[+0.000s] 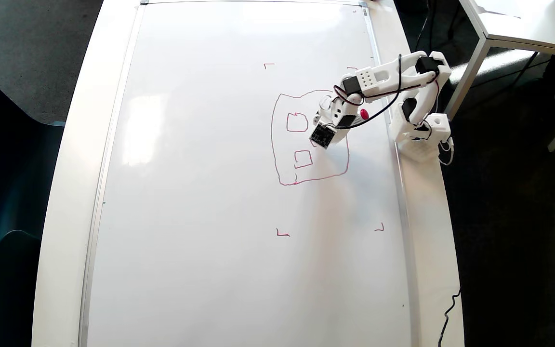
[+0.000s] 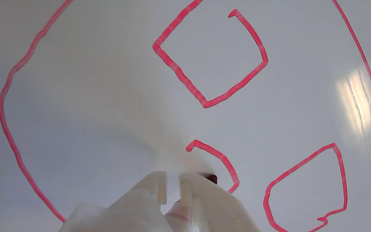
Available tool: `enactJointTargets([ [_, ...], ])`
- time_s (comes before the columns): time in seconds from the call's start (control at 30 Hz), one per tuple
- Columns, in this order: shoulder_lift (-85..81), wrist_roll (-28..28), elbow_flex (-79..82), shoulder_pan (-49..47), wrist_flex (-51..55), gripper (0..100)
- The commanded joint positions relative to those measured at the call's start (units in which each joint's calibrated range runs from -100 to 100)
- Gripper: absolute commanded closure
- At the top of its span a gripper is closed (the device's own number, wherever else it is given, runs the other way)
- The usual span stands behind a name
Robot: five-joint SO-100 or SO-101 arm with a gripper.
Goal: Draw on a whiteboard a robot head using a pen attached to the gripper
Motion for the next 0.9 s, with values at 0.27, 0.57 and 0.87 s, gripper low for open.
enactJointTargets([
  [0.27,0.2,0.2,-0.5,-1.6,-0.4,99],
  [0.57,0.0,0.1,-0.4,-1.5,-0.3,99],
  [0.87,0.0,-0.2,-1.4,-1.6,0.5,99],
])
